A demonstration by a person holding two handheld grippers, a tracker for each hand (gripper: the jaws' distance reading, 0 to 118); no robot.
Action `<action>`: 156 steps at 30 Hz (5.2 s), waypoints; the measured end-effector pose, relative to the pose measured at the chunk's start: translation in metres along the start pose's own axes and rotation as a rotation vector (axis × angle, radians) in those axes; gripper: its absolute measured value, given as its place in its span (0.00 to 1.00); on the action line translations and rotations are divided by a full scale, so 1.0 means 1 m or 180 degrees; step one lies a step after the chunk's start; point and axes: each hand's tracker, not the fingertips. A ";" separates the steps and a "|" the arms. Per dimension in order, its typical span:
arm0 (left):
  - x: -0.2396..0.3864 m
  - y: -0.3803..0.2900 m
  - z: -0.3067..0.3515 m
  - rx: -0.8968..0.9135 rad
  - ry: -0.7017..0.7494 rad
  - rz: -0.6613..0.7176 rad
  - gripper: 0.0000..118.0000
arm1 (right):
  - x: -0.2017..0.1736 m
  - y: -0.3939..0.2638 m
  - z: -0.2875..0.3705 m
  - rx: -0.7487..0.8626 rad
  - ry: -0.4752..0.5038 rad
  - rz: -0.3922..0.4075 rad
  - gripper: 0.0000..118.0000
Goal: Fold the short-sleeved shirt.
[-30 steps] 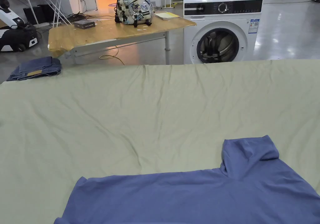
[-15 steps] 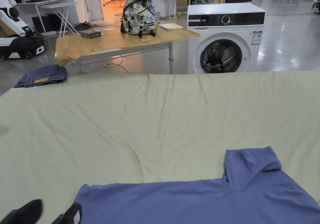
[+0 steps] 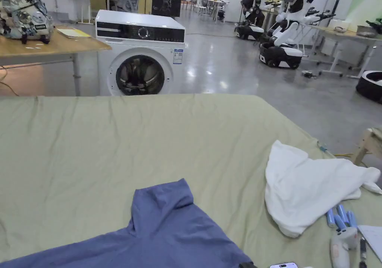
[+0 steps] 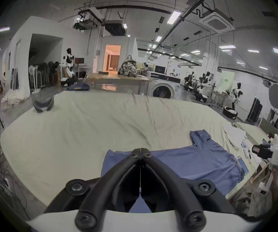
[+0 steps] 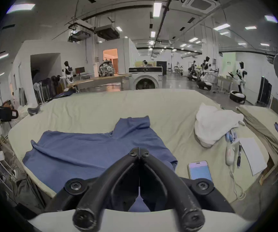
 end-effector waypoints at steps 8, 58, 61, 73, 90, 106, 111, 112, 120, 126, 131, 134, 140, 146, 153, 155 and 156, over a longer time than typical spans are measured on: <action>-0.020 0.016 -0.119 -0.0788 0.0179 0.0010 0.44 | 0.023 -0.018 -0.010 -0.0225 0.0073 -0.0525 0.00; -0.055 -0.046 -0.014 -0.1206 -0.0095 0.0160 0.01 | 0.055 0.005 -0.034 -0.1002 0.0001 -0.0047 0.01; -0.059 -0.073 -0.002 -0.1286 -0.0063 0.0215 0.01 | 0.055 -0.030 -0.017 -0.1084 -0.0068 -0.0157 0.01; -0.063 -0.112 -0.005 -0.1193 -0.0018 -0.0014 0.27 | 0.035 -0.074 -0.023 -0.1370 -0.0271 0.0001 0.39; -0.005 -0.021 0.083 0.0369 -0.0245 0.0142 0.00 | -0.025 0.021 0.008 0.0046 0.0470 -0.0143 0.00; -0.171 -0.148 -0.046 -0.1187 -0.0741 0.2138 0.69 | 0.001 -0.003 0.004 -0.0241 0.0628 -0.0455 0.00; -0.144 -0.159 -0.063 -0.0972 -0.1397 0.2910 0.08 | 0.014 -0.003 0.008 -0.0228 0.0609 -0.0588 0.00; -0.136 -0.159 -0.067 -0.1082 -0.1254 0.2732 0.08 | 0.016 -0.003 0.009 -0.0231 0.0597 -0.0580 0.00; -0.155 -0.069 -0.014 -0.0427 -0.0819 0.2332 0.07 | 0.025 -0.001 0.009 -0.0226 0.0545 -0.0529 0.00; -0.112 -0.003 -0.002 -0.0551 -0.0451 0.1634 0.07 | 0.019 -0.013 0.001 -0.0275 0.0566 -0.0638 0.00; -0.020 -0.031 -0.052 -0.0778 -0.0867 0.1335 0.07 | 0.013 -0.012 0.005 -0.0320 0.0642 -0.0732 0.00; 0.042 -0.067 -0.096 -0.1207 -0.1115 0.1417 0.07 | 0.013 -0.011 0.012 -0.0317 0.0601 -0.0656 0.00; 0.113 -0.096 -0.151 -0.1615 -0.1394 0.1262 0.34 | 0.030 -0.005 0.017 -0.0348 0.0479 -0.0638 0.00; 0.101 -0.072 -0.126 -0.1238 -0.1544 0.0933 0.38 | 0.040 -0.012 0.003 -0.0387 0.0385 -0.0832 0.00; 0.101 -0.129 -0.152 -0.1755 -0.1445 0.1081 0.00 | 0.045 -0.013 -0.004 -0.0419 0.0376 -0.0958 0.00; 0.117 -0.150 -0.159 -0.1912 -0.1383 0.0912 0.00 | 0.044 -0.012 -0.004 -0.0427 0.0386 -0.0972 0.00; 0.115 -0.152 -0.159 -0.1845 -0.1431 0.0979 0.00 | 0.044 -0.013 -0.004 -0.0434 0.0392 -0.0965 0.00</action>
